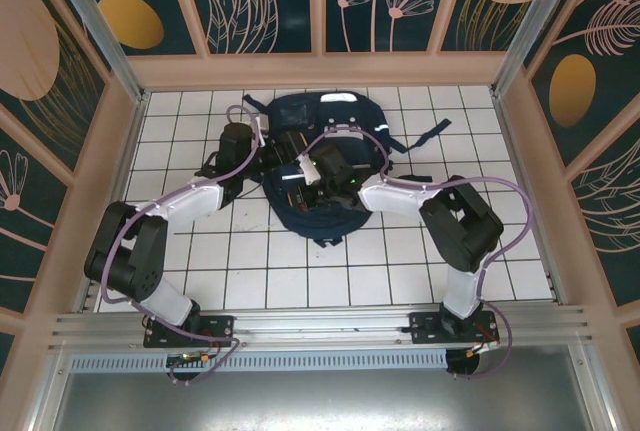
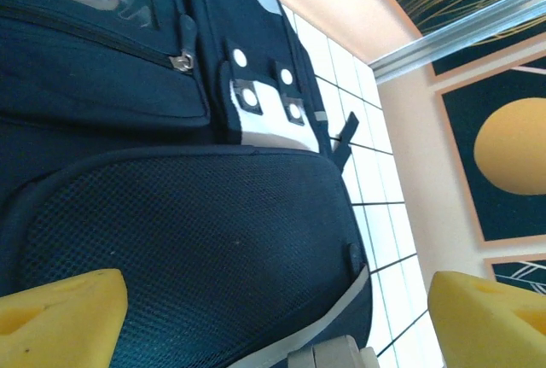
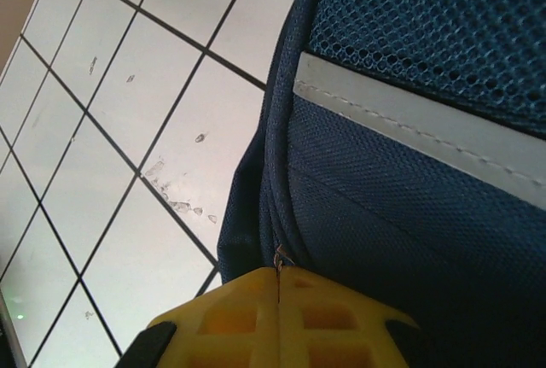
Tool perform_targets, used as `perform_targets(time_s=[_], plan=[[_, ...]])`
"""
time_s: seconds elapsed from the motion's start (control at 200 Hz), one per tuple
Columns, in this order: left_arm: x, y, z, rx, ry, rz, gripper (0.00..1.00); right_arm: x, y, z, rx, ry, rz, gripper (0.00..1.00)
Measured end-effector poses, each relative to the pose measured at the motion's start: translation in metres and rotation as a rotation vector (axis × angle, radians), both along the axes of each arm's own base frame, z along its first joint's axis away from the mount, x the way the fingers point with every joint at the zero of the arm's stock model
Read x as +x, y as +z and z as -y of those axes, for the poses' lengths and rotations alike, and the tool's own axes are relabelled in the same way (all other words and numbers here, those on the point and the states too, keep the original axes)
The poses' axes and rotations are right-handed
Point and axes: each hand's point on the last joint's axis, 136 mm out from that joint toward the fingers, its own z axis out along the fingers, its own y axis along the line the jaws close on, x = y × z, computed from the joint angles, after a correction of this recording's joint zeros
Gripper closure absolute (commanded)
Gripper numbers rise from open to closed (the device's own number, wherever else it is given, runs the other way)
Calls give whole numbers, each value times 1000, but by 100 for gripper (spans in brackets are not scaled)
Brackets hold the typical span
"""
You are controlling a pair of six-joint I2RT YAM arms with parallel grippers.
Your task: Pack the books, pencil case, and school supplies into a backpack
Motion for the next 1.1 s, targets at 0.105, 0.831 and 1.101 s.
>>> perform_targets(time_s=[0.105,0.831,1.101], plan=[[1,4,2,-18,-3,6,9,0,2,0,3,-4,2,100],[1,33,-36,34,170,25,1,4,2,1,-11,-24,22,100],[-43,-40,-58,108,193,-136,6,5,3,0,-2,-34,15,100]])
